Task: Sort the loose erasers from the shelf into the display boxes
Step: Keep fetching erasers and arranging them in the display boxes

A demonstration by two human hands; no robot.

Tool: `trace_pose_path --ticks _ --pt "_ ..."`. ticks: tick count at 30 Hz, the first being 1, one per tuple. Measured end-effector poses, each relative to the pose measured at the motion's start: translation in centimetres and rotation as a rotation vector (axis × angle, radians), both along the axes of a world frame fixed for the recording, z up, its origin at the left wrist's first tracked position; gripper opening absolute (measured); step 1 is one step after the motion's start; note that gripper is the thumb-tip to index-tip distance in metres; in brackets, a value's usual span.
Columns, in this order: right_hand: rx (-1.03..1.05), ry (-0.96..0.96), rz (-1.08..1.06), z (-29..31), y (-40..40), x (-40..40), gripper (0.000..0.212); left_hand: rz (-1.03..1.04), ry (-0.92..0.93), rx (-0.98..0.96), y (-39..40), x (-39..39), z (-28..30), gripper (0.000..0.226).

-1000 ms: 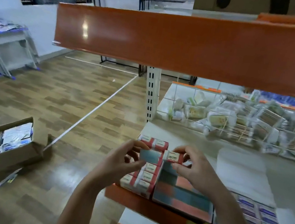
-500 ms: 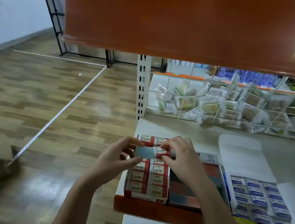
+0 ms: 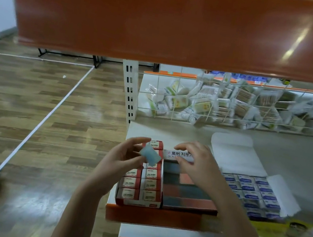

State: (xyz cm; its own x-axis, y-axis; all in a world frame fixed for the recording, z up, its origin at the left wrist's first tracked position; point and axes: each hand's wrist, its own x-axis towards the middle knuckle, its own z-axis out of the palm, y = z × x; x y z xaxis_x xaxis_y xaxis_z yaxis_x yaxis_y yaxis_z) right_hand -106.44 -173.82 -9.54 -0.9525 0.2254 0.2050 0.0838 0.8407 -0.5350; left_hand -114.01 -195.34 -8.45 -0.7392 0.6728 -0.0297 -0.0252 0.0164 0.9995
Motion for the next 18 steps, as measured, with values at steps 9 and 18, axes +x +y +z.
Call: trace_pose_path --ticks 9,18 --pt "0.06 -0.024 -0.172 1.1 4.9 5.8 0.028 0.015 -0.055 -0.128 5.6 2.4 0.8 0.025" --pt "0.024 -0.096 -0.151 -0.3 5.4 7.2 0.036 0.092 0.033 -0.291 8.3 4.2 -1.1 0.017"
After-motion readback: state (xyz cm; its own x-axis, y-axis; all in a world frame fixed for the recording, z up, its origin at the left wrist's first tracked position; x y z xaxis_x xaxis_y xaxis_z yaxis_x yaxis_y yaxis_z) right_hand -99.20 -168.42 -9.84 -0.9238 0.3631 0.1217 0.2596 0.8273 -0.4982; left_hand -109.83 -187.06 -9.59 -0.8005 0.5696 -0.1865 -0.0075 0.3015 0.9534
